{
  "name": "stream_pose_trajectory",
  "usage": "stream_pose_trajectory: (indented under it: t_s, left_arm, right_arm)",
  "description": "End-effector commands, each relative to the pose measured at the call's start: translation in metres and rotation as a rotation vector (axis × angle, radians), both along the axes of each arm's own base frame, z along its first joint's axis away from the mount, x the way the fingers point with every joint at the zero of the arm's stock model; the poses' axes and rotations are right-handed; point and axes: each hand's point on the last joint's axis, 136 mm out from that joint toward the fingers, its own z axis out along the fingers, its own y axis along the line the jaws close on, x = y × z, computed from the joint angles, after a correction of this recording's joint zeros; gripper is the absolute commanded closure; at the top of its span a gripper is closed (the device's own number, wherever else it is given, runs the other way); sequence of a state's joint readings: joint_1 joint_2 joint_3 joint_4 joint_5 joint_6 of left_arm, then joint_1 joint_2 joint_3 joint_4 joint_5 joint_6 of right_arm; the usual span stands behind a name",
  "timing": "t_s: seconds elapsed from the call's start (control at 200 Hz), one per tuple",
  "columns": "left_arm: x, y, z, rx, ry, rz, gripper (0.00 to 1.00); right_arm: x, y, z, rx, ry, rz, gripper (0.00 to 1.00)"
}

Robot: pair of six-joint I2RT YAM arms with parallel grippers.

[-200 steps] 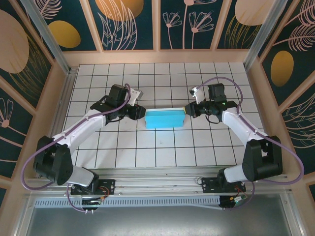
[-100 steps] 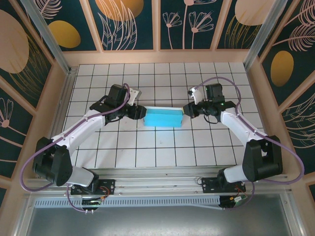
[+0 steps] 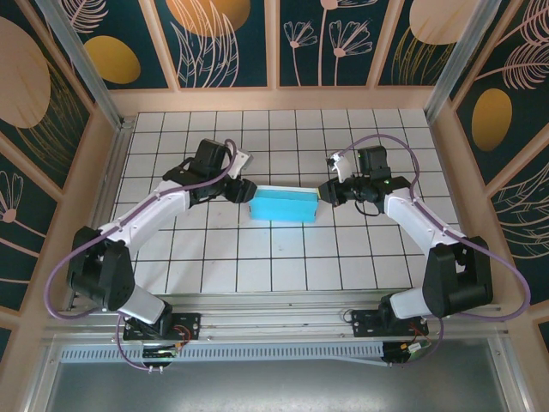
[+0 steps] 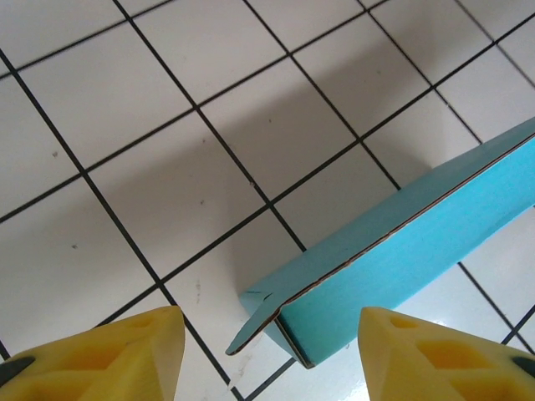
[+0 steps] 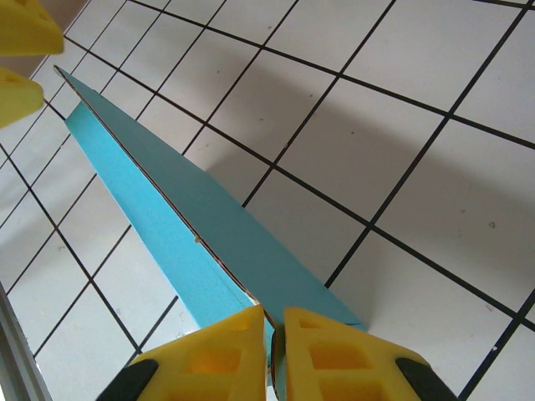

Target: Fold the paper box

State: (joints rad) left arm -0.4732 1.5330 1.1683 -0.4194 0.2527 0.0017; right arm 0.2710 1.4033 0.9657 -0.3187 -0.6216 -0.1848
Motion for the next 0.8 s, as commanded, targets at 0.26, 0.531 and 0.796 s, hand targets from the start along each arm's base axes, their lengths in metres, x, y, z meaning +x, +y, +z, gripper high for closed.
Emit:
stream_pose_trajectory:
  t_s: [0.26,0.531,0.796]
  left_arm:
    - [0.0051,-0.0017,-0.0001,-0.003,0.011,-0.027,0.58]
    - [0.0037,-0.0028,-0.0062,-0.002,0.026,-0.035,0.63]
    - [0.0030,-0.0038,-0.0030,-0.017,0.027,-0.030,0.78]
  right_arm:
    - [-0.0085,0.0012,-0.0058,-0.017,0.023,0.018,0.87]
    - [-0.0095,0.0026,-0.0068,-0.017,0.029,0.019,0.88]
    - [-0.0091,0.0028,-0.0058,-0.017,0.023,0.012,0.88]
